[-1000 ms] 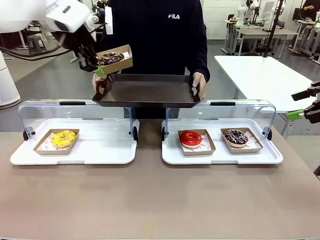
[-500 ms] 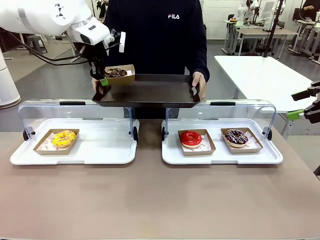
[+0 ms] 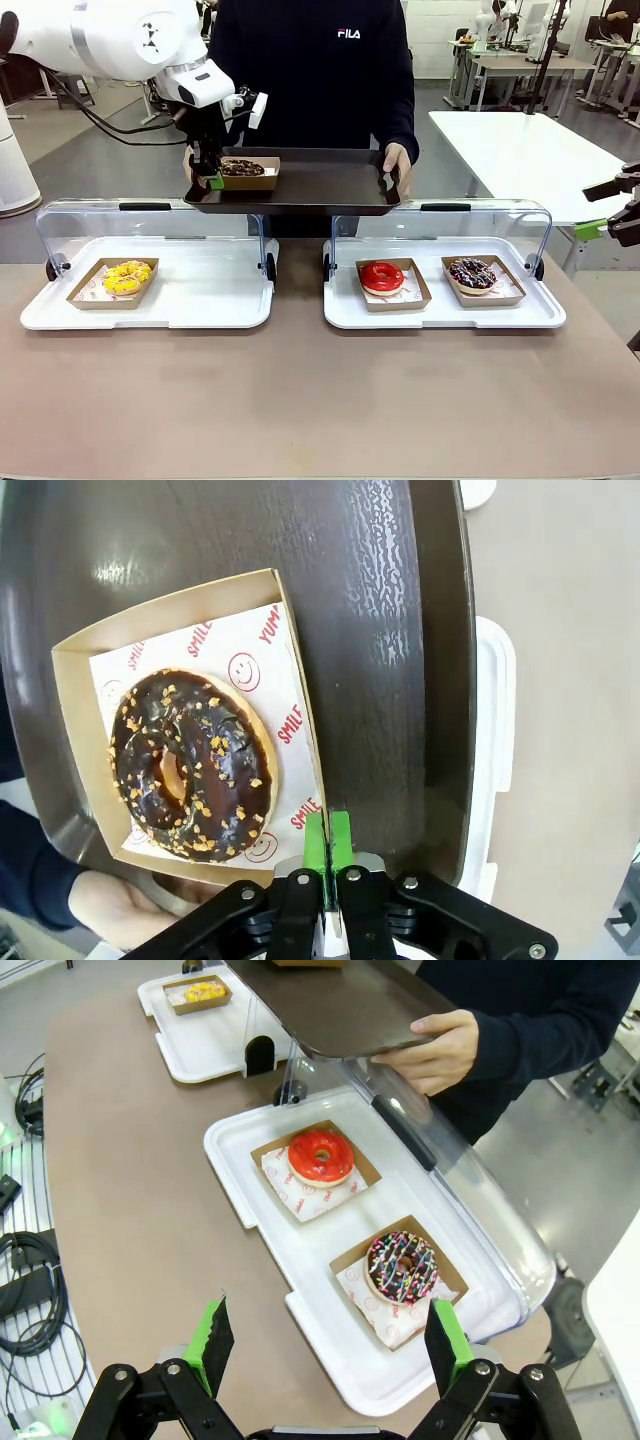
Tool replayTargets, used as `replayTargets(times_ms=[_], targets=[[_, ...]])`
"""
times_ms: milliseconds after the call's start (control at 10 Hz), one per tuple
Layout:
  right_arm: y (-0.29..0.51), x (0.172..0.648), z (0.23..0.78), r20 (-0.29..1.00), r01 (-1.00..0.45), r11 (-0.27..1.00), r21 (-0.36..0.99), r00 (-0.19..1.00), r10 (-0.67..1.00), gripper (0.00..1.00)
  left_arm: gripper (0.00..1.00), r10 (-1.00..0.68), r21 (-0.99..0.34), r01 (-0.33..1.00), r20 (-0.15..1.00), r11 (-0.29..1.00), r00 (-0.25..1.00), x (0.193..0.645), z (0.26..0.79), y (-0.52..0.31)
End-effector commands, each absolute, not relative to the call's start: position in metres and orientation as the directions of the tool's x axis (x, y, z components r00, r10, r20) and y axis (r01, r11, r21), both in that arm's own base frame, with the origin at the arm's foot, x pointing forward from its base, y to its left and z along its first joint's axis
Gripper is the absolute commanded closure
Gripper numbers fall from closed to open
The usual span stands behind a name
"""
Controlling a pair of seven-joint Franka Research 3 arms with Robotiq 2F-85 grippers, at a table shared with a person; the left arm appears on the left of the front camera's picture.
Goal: Provide the desired donut to the person.
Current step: Place the picked Paper togo box onto the Handle tray extended by the person.
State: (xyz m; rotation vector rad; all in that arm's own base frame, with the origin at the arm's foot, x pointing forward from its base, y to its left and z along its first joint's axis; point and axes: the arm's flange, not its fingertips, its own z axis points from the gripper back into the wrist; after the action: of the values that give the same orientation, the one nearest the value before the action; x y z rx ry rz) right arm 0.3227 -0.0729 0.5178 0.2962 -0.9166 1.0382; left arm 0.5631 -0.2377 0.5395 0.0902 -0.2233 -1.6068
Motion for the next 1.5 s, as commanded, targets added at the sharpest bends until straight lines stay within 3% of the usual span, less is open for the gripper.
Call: replayTargets(times_ms=[0, 100, 200, 300, 400, 500, 600, 1400], targets=[[-0.073, 0.325, 0.516, 0.783, -0.842, 0.505, -0.189, 0.181, 0.595, 0.00, 0.98, -0.994, 0.195, 0.977, 0.055, -0.086, -0.099, 0.574, 0.540, -0.238], [-0.073, 0.325, 0.516, 0.783, -0.842, 0.505, -0.189, 0.181, 0.595, 0.00, 0.98, -0.994, 0.182, 0.979, 0.045, -0.087, -0.097, 0.575, 0.538, -0.239], [-0.073, 0.325, 0.516, 0.783, -0.842, 0.505, -0.189, 0.181, 0.595, 0.00, 0.40, -0.993, 0.195, 0.977, 0.068, -0.086, -0.101, 0.574, 0.542, -0.239], [-0.073, 0.325, 0.516, 0.783, -0.842, 0.505, -0.189, 0.181, 0.595, 0.00, 0.40, -0.991, 0.210, 0.974, 0.077, -0.088, -0.106, 0.571, 0.549, -0.239], [-0.073, 0.325, 0.516, 0.783, -0.842, 0.505, -0.189, 0.181, 0.595, 0.00, 0.00, -0.992, 0.212, 0.974, 0.084, -0.078, -0.097, 0.570, 0.554, -0.240], [-0.073, 0.325, 0.516, 0.783, -0.842, 0.505, -0.189, 0.181, 0.595, 0.00, 0.38, -0.992, 0.197, 0.978, 0.087, -0.071, -0.090, 0.568, 0.557, -0.241], [-0.073, 0.325, 0.516, 0.783, -0.842, 0.505, -0.189, 0.181, 0.595, 0.00, 0.00, -0.994, 0.170, 0.984, 0.084, -0.055, -0.070, 0.568, 0.559, -0.242], [-0.073, 0.325, 0.516, 0.783, -0.842, 0.505, -0.189, 0.181, 0.595, 0.00, 0.00, -0.992, 0.088, 0.996, 0.124, -0.019, -0.029, 0.561, 0.572, -0.240]])
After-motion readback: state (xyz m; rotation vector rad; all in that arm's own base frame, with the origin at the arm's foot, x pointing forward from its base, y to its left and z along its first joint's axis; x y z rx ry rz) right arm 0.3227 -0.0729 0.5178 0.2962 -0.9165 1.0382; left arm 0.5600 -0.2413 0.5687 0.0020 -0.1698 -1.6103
